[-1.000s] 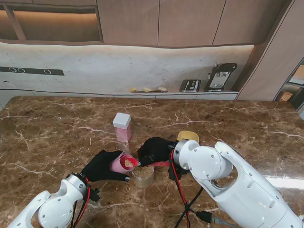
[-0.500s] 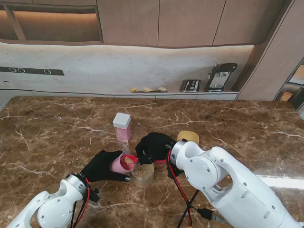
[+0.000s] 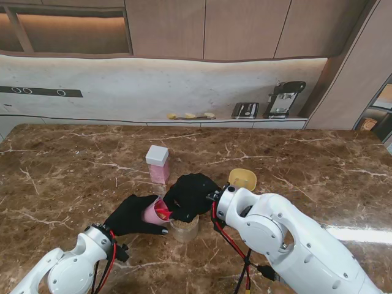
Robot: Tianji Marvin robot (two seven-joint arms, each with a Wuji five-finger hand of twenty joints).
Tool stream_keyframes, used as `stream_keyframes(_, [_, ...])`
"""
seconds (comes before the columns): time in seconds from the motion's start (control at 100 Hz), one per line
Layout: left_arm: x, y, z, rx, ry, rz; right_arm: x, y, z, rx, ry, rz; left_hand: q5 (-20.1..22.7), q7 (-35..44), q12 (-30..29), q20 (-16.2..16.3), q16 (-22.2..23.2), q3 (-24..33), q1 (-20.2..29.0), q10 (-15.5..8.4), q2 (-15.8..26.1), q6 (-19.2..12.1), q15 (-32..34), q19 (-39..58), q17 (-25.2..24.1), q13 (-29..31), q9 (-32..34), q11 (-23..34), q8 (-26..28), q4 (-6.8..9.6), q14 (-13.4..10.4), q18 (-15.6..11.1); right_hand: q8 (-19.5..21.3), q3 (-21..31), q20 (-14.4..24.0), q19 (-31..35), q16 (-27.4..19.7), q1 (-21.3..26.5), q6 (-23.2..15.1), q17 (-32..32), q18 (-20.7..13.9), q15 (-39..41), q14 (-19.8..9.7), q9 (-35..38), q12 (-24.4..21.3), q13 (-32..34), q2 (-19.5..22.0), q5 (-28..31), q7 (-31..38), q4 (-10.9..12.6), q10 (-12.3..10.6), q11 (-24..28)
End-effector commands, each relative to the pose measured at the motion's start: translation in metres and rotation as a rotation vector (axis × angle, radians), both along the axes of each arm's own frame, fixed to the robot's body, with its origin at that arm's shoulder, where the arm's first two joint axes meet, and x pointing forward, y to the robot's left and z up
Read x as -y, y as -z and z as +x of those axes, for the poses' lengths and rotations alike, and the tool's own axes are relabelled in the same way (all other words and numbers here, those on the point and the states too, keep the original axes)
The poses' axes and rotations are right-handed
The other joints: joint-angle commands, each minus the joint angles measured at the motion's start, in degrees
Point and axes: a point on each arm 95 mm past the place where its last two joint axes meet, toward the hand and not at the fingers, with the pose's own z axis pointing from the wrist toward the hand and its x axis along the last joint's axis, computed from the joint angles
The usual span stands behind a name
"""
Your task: Measure grain into the airtight container
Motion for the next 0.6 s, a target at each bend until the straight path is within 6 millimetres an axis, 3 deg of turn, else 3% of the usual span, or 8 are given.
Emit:
stream_keyframes(0.0, [0.0006, 0.0028, -0.0033, -0.011, -0.004, -0.003, 0.0001, 0.0097, 0.0006, -0.028, -0.001, -0.021, 12.5, 10.3, 0.4, 0.3, 0.5, 19.3, 12.2, -2.7, 14.5, -11.6, 0.5, -0.8, -0.9, 0.7, 7.1, 4.2, -0.3, -1.74, -1.2, 0.7, 1.1, 4.6, 0.0, 12.0, 0.5, -0.9, -3.0, 2.7, -2.2, 4.3, -1.3, 2.9, 0.2, 1.9, -0.3, 2.9, 1.3, 0.2, -1.9, 2.9])
stream_keyframes(0.59, [-0.0011, 0.0041, -0.0037, -0.011, -0.008, -0.006, 0.0015, 0.0155, 0.0059, 0.062, -0.007, -0.012, 12.4, 10.3, 0.3, 0.3, 0.5, 19.6, 12.0, -2.9, 14.4, -11.6, 0.6, -0.9, -1.0, 0.7, 7.1, 4.4, -0.3, -1.85, -1.3, 0.7, 1.8, 5.2, 0.1, 12.0, 0.6, -1.3, -3.5, 2.7, -2.0, 4.3, -1.5, 2.8, 0.1, 1.9, -0.3, 3.3, 1.0, -0.2, -2.2, 3.2])
